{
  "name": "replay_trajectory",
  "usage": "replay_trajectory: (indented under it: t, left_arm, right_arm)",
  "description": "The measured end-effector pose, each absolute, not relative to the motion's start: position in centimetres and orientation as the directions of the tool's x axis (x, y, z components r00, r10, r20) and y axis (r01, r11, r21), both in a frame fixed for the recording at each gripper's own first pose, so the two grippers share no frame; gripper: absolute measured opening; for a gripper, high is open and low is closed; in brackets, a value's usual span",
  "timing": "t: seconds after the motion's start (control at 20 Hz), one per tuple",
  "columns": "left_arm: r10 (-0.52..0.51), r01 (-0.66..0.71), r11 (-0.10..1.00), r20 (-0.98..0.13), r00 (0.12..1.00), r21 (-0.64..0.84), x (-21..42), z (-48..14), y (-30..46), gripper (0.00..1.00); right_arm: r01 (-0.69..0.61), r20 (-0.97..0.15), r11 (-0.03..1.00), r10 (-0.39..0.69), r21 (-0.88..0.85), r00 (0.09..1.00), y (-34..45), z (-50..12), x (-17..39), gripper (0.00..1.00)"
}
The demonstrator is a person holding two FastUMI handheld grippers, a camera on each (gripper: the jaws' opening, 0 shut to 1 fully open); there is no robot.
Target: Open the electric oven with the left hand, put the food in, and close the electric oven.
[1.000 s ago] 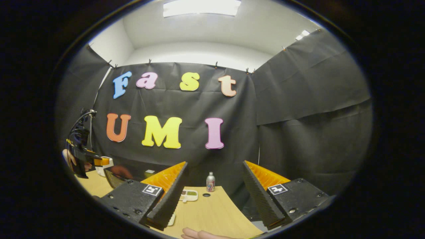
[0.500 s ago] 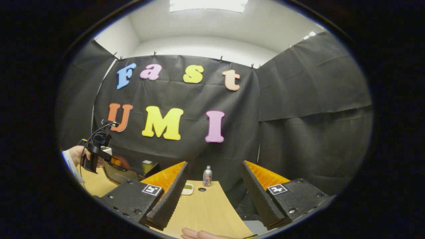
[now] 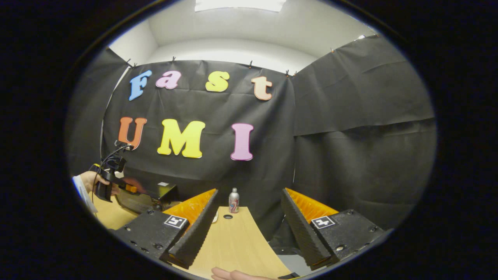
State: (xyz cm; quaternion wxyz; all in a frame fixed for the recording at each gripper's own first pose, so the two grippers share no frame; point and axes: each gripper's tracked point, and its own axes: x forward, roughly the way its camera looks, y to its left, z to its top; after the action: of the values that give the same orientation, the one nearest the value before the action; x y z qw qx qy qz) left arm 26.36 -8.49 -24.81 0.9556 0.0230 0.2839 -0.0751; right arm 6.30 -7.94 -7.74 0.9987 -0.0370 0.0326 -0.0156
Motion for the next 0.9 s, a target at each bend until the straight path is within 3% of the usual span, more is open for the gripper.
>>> replay_trajectory:
  t: [0.45, 0.9]
  left_arm:
    - [-0.144, 0.167, 0.986, -0.543, 0.827, -0.006, 24.5, -24.9, -8.1, 0.96]
    - [-0.15, 0.175, 0.985, -0.555, 0.819, -0.008, 18.3, -27.2, -7.6, 0.96]
  right_arm:
    - [0.012, -0.055, 0.999, -0.014, -0.049, 0.998, -7.6, -6.4, 4.0, 1.0]
    - [0.012, -0.021, 0.999, -0.013, -0.045, 1.0, -7.2, -4.9, 1.8, 1.0]
